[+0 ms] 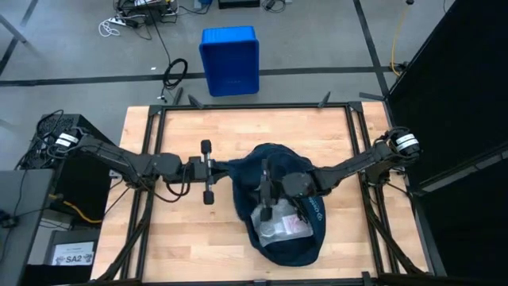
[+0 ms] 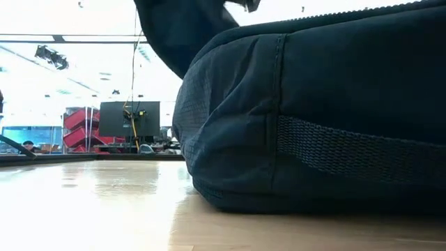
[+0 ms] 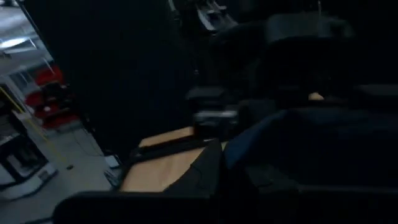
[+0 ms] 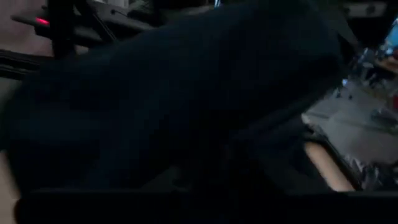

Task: Unpack backpack
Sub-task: Open the dark blue backpack

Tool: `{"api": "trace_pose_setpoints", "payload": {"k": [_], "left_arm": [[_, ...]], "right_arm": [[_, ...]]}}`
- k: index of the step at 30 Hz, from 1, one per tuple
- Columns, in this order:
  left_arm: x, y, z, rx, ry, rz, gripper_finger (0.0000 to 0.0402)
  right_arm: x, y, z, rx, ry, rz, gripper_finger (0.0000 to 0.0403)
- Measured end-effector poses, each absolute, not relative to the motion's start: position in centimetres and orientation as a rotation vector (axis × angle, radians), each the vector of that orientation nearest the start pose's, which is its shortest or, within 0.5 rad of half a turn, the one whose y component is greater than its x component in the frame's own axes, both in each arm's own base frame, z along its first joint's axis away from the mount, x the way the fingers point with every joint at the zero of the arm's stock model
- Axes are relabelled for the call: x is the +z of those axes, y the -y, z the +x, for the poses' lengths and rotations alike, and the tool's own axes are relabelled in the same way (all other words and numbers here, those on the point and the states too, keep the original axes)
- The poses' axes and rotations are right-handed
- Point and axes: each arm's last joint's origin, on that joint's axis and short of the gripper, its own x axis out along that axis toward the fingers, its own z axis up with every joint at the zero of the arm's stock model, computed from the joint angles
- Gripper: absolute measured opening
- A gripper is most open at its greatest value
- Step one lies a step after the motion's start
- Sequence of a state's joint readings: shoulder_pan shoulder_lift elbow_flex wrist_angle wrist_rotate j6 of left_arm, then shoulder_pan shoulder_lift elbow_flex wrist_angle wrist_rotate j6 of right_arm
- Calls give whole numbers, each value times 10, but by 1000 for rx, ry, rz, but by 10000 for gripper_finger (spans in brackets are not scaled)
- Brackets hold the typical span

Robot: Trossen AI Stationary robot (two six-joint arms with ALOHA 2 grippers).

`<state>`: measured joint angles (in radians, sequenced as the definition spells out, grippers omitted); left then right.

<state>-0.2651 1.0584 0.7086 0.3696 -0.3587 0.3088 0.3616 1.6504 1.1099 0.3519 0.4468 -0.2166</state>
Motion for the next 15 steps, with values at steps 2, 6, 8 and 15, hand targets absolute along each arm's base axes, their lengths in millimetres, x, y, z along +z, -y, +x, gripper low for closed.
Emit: {"api": "trace_pose_setpoints", "payload": {"k": [2, 6, 8, 15], "left_arm": [[317, 50, 232, 67, 13, 300, 0], [335, 43, 235, -101, 26, 305, 0], [341, 35, 237, -110, 16, 307, 0], [350, -3, 233, -79, -9, 303, 0]], "right_arm": [[278, -133, 347, -97, -175, -335, 103], [281, -155, 334, -178, -177, -454, 112], [282, -163, 329, -198, -178, -491, 110], [282, -174, 321, -266, -182, -494, 99]]}}
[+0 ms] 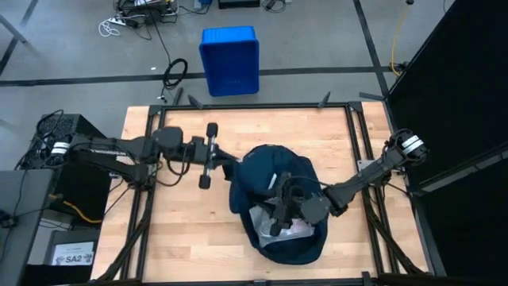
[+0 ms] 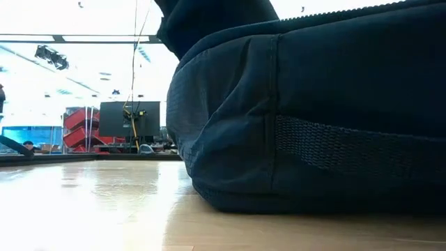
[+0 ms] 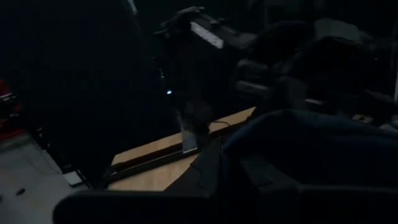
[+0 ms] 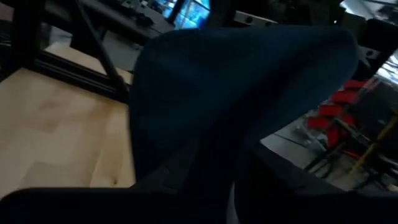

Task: Unpack backpack
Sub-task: Open the dark blue backpack

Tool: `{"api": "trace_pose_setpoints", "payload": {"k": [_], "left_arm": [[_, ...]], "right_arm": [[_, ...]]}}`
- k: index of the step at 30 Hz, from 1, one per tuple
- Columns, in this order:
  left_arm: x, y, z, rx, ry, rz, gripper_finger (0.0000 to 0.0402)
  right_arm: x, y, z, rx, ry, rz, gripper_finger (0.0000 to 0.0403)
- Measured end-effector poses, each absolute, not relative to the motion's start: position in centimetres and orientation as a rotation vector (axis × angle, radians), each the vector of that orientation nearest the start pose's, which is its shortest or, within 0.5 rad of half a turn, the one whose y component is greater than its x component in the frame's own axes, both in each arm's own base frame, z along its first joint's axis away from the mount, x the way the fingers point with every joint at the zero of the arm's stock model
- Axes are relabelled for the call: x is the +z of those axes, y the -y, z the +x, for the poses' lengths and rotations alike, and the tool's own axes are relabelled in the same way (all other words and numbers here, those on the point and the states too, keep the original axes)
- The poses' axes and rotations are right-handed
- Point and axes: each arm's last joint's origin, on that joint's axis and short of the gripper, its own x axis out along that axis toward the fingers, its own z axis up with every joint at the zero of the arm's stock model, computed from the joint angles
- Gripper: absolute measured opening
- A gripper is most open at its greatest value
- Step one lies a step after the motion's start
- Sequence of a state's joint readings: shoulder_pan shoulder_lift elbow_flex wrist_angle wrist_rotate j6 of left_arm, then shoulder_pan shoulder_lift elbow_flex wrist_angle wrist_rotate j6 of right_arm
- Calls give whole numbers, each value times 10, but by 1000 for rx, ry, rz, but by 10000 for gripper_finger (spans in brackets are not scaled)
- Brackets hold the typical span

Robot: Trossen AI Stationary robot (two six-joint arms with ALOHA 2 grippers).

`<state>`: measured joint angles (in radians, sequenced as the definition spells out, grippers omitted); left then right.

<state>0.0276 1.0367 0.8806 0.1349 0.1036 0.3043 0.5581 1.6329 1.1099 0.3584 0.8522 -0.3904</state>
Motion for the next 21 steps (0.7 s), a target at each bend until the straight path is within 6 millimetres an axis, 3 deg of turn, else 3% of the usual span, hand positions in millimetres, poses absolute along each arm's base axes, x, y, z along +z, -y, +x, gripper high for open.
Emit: {"api": "trace_pose_setpoints", "payload": {"k": [13, 21], "left_arm": [[349, -74, 224, 27, -25, 227, 0], [321, -132, 232, -29, -86, 66, 0]], "right_arm": [[280, -184, 313, -298, -202, -515, 91], [280, -175, 317, -358, -214, -515, 92]]}}
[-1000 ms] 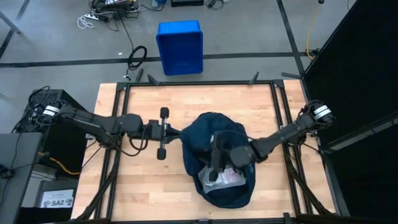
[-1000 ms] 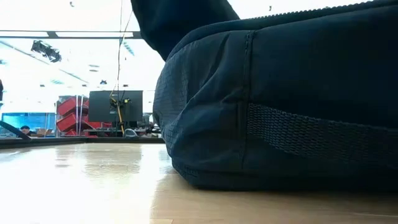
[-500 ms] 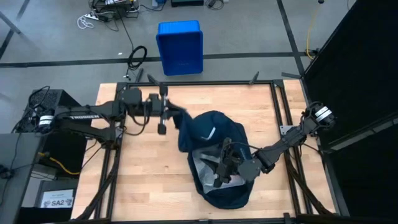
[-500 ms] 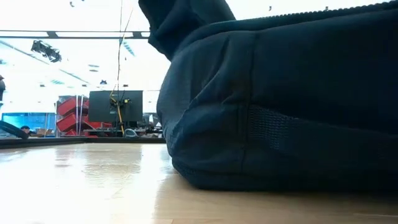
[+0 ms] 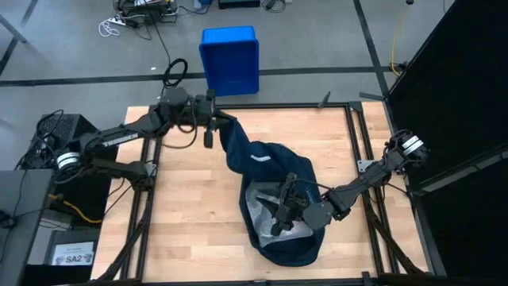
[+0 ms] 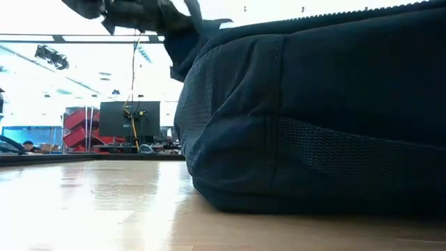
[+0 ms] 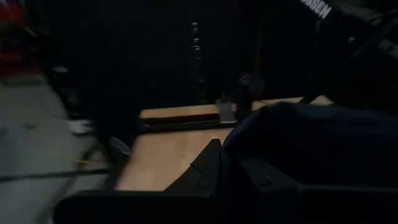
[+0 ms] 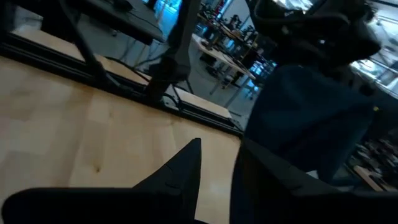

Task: Unpack backpack
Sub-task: Open the dark blue backpack

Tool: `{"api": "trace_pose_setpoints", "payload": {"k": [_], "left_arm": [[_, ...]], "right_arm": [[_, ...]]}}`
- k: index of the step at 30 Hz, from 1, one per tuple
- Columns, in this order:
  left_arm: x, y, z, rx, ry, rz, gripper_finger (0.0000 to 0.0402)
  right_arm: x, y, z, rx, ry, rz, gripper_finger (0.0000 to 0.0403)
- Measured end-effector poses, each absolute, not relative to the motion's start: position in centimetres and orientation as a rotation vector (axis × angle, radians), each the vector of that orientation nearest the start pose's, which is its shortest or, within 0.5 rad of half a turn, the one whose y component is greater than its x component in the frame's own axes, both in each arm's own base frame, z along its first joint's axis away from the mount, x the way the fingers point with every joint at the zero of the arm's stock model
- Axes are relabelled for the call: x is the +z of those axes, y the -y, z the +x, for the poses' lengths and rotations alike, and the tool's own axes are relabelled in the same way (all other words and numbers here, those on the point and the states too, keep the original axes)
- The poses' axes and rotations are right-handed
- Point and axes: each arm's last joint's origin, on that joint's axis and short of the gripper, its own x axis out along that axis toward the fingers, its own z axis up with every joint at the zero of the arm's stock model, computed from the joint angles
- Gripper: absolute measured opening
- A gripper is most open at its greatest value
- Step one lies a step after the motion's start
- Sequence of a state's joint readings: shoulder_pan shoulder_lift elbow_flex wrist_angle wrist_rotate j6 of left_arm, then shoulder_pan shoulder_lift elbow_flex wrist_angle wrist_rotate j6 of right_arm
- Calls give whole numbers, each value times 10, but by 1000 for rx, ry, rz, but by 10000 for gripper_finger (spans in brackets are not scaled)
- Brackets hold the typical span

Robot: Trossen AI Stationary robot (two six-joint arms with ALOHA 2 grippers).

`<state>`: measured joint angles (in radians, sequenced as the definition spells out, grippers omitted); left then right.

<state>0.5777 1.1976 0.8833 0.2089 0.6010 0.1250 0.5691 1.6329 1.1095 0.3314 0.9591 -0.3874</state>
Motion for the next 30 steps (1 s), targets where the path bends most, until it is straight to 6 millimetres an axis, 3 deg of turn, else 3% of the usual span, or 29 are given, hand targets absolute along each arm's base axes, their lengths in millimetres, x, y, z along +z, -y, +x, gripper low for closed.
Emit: {"api": "trace_pose_setpoints", "payload": {"k": [5, 12, 17, 25, 30], "left_arm": [[302, -172, 238, -95, -43, -28, 0], [282, -228, 223, -27, 22, -112, 0], [246, -261, 213, 30, -37, -257, 0], [196, -284, 215, 53, -102, -399, 0], [189, -286, 217, 20, -102, -397, 0]], "right_arm": [[280, -168, 321, -377, -219, -514, 95], [280, -161, 322, -494, -262, -581, 94], [279, -145, 324, -668, -334, -664, 96], [272, -110, 336, -753, -435, -717, 113], [259, -90, 345, -555, -492, -670, 132]]}}
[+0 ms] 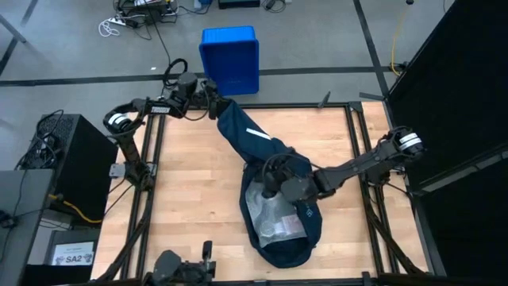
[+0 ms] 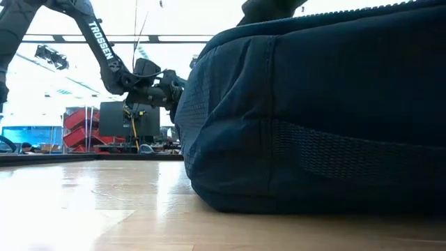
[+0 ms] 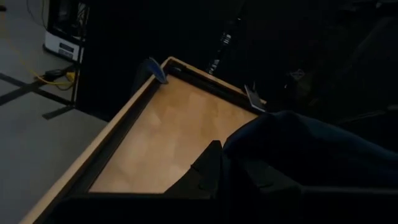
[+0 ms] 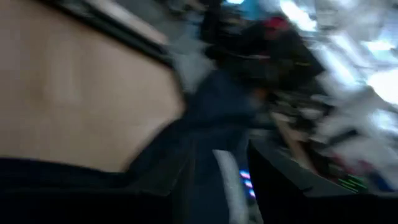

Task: Unpack backpack
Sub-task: Open the dark blue backpack

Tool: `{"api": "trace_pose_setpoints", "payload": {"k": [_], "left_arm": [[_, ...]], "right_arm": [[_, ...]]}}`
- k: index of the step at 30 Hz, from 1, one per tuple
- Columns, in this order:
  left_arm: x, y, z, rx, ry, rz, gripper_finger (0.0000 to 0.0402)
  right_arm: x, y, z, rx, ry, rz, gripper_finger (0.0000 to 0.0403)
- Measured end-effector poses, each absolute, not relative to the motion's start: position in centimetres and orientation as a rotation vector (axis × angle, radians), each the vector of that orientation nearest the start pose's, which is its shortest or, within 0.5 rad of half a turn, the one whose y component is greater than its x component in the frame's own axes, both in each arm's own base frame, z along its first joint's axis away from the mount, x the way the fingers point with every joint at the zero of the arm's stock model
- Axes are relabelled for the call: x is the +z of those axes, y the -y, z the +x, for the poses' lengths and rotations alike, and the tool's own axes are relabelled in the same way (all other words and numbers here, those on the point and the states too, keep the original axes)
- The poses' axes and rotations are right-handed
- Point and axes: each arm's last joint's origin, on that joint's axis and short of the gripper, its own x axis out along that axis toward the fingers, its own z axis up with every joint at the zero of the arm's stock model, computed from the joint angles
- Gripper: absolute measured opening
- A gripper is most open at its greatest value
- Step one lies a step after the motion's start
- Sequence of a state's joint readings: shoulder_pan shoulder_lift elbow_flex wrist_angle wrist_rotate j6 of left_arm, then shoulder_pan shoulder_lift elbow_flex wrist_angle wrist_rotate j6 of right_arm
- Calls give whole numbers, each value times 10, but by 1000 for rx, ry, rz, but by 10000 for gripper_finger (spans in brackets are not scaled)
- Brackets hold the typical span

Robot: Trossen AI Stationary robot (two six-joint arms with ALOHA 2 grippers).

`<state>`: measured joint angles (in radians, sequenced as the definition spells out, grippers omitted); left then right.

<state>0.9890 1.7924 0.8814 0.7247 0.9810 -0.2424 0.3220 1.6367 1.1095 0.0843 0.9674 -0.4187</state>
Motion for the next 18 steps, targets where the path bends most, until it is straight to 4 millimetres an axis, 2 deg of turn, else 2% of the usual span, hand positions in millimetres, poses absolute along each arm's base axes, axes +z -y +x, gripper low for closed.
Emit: {"api": "trace_pose_setpoints", "payload": {"k": [10, 15, 18], "left_arm": [[193, -283, 220, -43, -79, -364, 0], [193, -282, 220, -65, -81, -367, 0], [193, -282, 220, -74, -81, -372, 0]], "right_arm": [[225, -46, 360, -512, -676, -653, 216], [205, -40, 367, -487, -741, -668, 257], [199, -40, 368, -546, -761, -698, 272]]}}
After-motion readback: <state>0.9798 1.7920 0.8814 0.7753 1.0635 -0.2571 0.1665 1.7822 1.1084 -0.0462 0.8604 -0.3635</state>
